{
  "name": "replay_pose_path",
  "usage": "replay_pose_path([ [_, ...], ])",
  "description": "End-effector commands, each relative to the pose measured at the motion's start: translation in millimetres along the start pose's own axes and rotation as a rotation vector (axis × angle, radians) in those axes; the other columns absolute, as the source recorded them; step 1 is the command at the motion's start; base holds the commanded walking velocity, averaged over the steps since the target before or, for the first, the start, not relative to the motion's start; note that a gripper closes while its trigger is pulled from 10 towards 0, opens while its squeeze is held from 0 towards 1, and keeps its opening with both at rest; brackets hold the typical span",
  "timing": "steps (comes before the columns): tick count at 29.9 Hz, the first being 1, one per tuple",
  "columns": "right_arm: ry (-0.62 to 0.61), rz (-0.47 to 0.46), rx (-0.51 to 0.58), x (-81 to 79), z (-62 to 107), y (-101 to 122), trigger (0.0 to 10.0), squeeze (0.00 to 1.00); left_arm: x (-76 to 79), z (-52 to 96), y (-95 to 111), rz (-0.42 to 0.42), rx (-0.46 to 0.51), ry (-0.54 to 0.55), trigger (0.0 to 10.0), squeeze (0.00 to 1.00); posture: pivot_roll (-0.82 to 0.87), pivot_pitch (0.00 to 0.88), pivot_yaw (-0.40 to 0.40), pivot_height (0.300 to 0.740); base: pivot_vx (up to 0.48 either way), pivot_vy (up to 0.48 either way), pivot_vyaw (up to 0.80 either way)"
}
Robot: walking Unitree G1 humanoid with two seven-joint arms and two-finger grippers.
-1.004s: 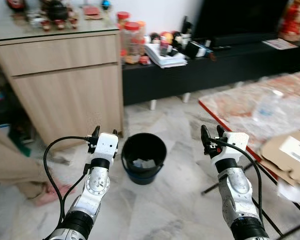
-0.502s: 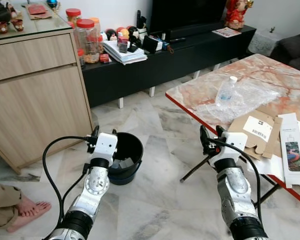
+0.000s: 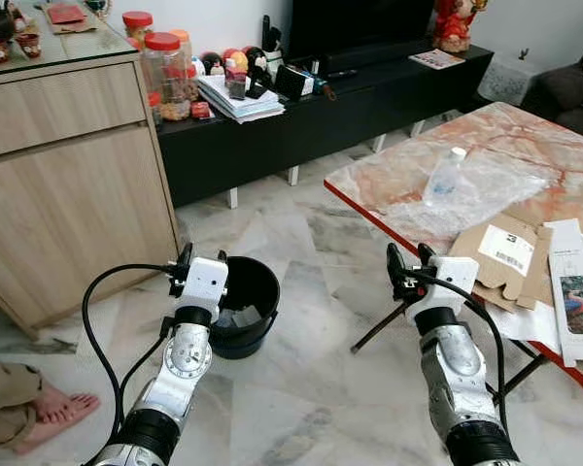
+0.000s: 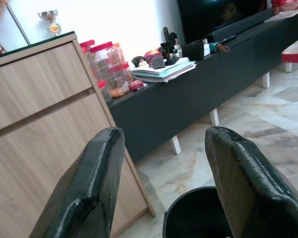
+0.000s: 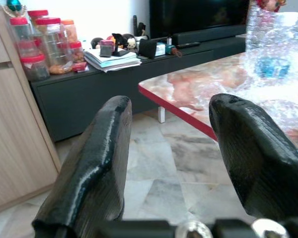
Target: Picking trash to rubbish bin
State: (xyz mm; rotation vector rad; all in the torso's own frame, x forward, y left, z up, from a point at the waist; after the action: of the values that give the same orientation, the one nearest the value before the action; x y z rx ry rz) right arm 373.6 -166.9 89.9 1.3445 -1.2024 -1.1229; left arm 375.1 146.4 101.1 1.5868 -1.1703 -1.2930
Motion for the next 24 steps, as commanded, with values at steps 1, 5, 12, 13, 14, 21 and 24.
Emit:
replay_pose_path([
  [1,-0.011,-0.001,0.004,2.1,-0.8,2.1,10.0,0.00,4.1,0.6,4.2,-0.001,0.020,-0.020,10.0,0.00,0.09,0.000,-0.091,0.740,0.000,0.000,-0.78],
  [5,-0.008,-0.001,0.004,0.4,-1.4,2.2,10.0,0.00,5.4,-0.2,3.4,-0.005,0.011,-0.020,10.0,0.00,0.09,0.000,-0.091,0.740,0.000,0.000,-0.78],
  [12,-0.003,-0.003,0.000,-2.4,-0.8,0.2,10.0,0.00,-0.9,-2.7,-1.7,-0.025,-0.015,0.008,10.0,0.00,0.09,0.000,-0.089,0.740,0.000,-0.291,-0.78],
  [13,-0.002,-0.002,0.000,-2.3,-0.8,0.2,10.0,0.00,-0.6,-2.9,-0.7,-0.025,-0.010,0.003,10.0,0.00,0.09,0.000,-0.089,0.740,0.000,0.000,-0.78],
  [14,-0.002,-0.002,0.000,-2.4,-0.9,0.2,10.0,0.00,-0.5,-2.9,-0.7,-0.025,-0.010,0.002,10.0,0.00,0.09,0.000,-0.089,0.740,0.000,0.000,-0.78],
  [21,0.000,0.001,0.000,-2.1,-1.0,0.3,10.0,0.00,1.6,-2.1,-0.5,-0.017,-0.009,0.000,10.0,0.00,0.09,0.000,-0.092,0.740,0.000,0.000,-0.78],
  [24,0.003,0.000,0.000,-2.9,-1.2,0.5,10.0,0.00,3.1,-1.5,0.8,-0.007,-0.004,-0.003,10.0,0.00,0.09,0.000,-0.095,0.740,0.000,0.000,-0.78],
])
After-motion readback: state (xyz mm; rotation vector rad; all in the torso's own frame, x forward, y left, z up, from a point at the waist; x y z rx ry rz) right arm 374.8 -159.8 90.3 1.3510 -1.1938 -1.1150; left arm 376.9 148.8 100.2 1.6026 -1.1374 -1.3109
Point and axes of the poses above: a point about 5 cm out from each wrist's last joint towards the gripper, its own z axis pointing back from the gripper into the wrist, its own y axis along the axis of the wrist's last joint, x = y × z, the point moved 6 cm from there along -z, pointing out of the wrist towards the gripper, and after that the axes turned 4 degrees about z, right-handed, at the moved point
